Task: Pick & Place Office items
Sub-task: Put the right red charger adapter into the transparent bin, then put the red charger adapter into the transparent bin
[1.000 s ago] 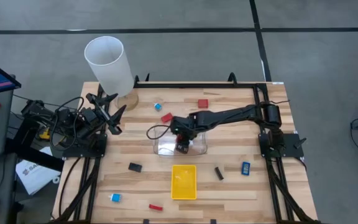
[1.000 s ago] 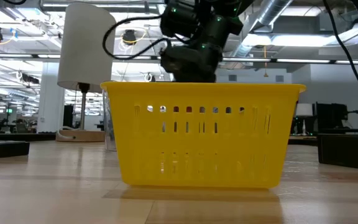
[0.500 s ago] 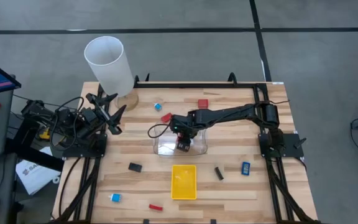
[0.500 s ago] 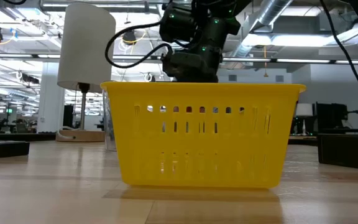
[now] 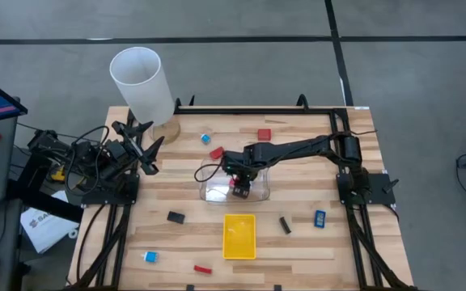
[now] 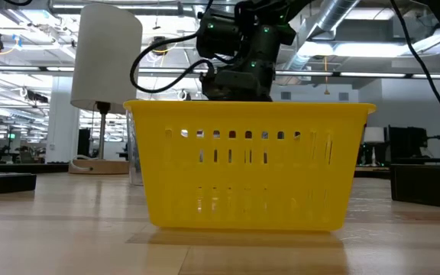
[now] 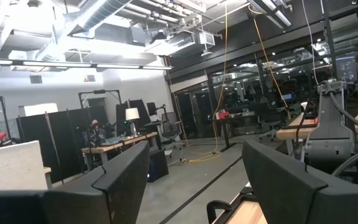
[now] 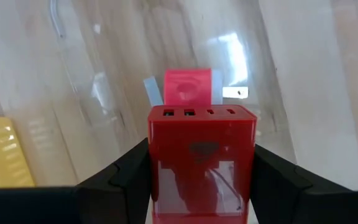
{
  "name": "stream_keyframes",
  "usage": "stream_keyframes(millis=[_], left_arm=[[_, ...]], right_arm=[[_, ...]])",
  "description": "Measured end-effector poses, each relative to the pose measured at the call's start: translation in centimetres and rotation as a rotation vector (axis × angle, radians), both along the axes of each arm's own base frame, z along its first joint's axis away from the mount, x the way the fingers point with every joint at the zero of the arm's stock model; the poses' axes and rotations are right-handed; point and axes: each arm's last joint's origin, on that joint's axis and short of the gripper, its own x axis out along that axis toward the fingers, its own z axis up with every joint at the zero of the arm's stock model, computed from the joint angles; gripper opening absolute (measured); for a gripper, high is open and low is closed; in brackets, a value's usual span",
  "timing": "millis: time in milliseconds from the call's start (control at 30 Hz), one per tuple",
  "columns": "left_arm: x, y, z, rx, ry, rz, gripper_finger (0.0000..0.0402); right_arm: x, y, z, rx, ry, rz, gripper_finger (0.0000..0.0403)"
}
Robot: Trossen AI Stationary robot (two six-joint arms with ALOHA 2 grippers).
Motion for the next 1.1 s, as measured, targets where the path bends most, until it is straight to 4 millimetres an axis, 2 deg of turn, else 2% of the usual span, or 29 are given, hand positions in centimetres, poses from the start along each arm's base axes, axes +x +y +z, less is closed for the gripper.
stream_keyframes(millis=[333,500,600,1100], left_arm=[[0.0,0.0,0.0,0.000,0.000,0.000,0.0253],[0.0,0.0,0.0,0.000,0.000,0.000,0.0253],[0.0,0.0,0.0,0.000,0.000,0.000,0.0253],[0.0,0.0,0.0,0.000,0.000,0.000,0.0253]], right_arm=[[-0.1,0.1,0.0,-0.002,0.016,0.010,0.0203],[-0.1,0.0,0.0,-0.025,0.016,-0.004,0.0283],[-0.1,0.0,0.2,-0.032,0.016,-0.006,0.0309],[1.4,-0.2,4.7,-0.169,-0.100,-0.022,0.0302]])
